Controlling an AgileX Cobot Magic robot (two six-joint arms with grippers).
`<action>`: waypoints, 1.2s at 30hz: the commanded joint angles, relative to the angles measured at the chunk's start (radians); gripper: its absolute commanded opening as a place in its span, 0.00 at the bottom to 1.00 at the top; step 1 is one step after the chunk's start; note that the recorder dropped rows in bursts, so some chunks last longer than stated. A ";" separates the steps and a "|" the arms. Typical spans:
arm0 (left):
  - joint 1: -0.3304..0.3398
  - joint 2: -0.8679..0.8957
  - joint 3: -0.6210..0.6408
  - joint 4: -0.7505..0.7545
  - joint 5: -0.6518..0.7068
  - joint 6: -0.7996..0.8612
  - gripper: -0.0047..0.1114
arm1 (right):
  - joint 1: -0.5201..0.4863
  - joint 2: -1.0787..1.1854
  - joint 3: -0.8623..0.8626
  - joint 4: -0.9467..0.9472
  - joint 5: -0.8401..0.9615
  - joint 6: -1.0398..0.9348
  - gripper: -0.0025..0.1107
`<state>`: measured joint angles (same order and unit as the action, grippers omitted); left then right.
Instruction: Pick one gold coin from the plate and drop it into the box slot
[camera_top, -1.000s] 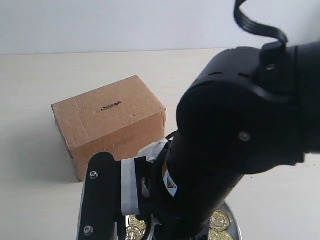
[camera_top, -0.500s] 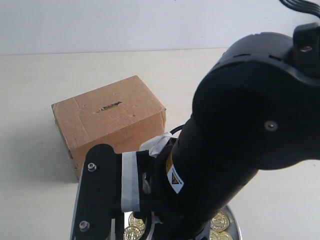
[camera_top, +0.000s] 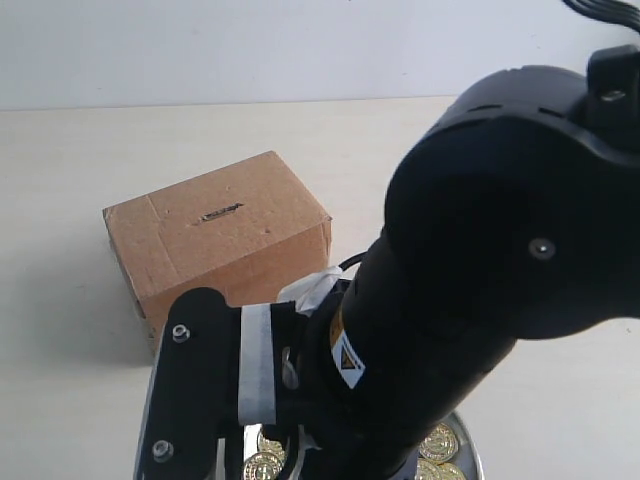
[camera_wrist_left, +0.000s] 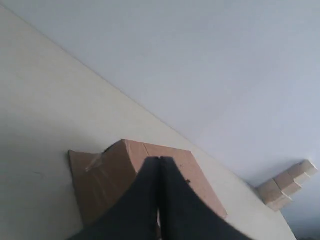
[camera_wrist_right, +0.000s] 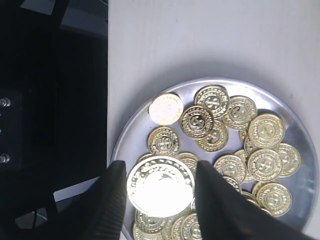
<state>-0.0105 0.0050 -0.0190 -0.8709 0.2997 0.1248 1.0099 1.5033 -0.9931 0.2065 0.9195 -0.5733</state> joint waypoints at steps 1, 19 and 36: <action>0.000 0.050 -0.056 -0.089 0.101 0.103 0.04 | 0.001 -0.007 -0.001 -0.001 -0.009 -0.009 0.23; 0.000 1.052 -0.332 -0.498 0.842 0.793 0.04 | 0.001 -0.007 -0.001 -0.251 -0.218 0.256 0.23; -0.305 1.509 -0.460 -0.656 0.835 0.946 0.51 | 0.001 -0.007 -0.001 -0.345 -0.157 0.384 0.23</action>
<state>-0.3089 1.5023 -0.4637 -1.5026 1.1358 1.0647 1.0099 1.5033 -0.9931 -0.1292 0.7410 -0.1965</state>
